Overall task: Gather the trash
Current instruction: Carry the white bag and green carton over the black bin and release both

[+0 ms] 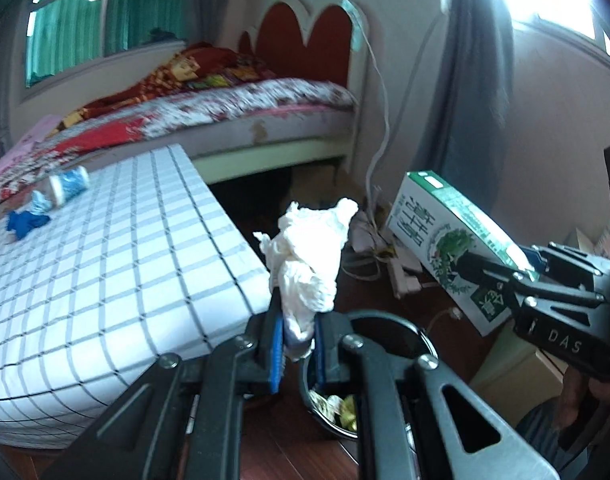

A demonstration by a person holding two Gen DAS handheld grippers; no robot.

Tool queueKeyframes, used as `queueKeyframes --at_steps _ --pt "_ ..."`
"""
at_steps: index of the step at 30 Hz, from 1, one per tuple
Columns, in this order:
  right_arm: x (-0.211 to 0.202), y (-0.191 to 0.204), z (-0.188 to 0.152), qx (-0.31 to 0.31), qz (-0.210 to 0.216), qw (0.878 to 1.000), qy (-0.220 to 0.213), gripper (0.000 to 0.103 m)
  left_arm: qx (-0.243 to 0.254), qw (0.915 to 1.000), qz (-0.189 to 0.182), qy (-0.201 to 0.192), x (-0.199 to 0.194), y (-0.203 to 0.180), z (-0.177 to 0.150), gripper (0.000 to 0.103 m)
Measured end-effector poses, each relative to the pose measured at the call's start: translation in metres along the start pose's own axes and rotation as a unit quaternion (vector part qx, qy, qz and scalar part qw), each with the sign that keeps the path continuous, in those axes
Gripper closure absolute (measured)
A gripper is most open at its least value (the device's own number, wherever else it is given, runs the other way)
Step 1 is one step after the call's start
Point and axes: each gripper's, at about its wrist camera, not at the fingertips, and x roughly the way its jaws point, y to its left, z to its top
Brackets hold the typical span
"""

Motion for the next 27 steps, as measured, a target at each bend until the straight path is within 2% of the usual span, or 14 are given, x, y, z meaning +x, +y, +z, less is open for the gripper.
queueKeyframes --at_steps 4,12,18,20,21,22,23,24,27 --pt "0.012 -0.015 -0.020 0.000 0.000 1.000 0.023 0.064 0.006 0.9992 -0.016 0.035 0.024 -0.014 -0.012 0.089" --pt "0.044 -0.032 -0.053 -0.018 0.026 0.997 0.076 0.064 0.012 0.9934 -0.044 0.105 0.071 -0.030 -0.033 0.089" --pt "0.065 -0.041 -0.062 -0.026 0.043 0.993 0.105 0.064 0.011 0.9889 -0.059 0.136 0.094 -0.041 -0.039 0.087" --pt "0.075 -0.042 -0.065 -0.034 0.048 0.991 0.117 0.063 0.001 0.9872 -0.080 0.138 0.100 -0.041 -0.040 0.076" --pt "0.078 -0.044 -0.066 -0.035 0.038 0.991 0.122 0.050 -0.005 0.9887 -0.071 0.131 0.098 -0.038 -0.043 0.039" --pt "0.085 -0.049 -0.070 -0.032 0.008 0.991 0.130 0.035 -0.011 0.9906 -0.050 0.127 0.098 -0.035 -0.045 0.000" --pt "0.088 -0.056 -0.074 -0.022 -0.011 0.991 0.130 0.008 -0.020 0.9927 -0.036 0.113 0.095 -0.029 -0.047 0.001" --pt "0.090 -0.061 -0.077 -0.012 -0.021 0.991 0.132 0.001 -0.026 0.9933 -0.026 0.110 0.095 -0.025 -0.049 0.001" --pt "0.093 -0.072 -0.085 0.006 -0.047 0.988 0.144 0.001 -0.034 0.9926 0.010 0.116 0.097 -0.015 -0.060 0.000"
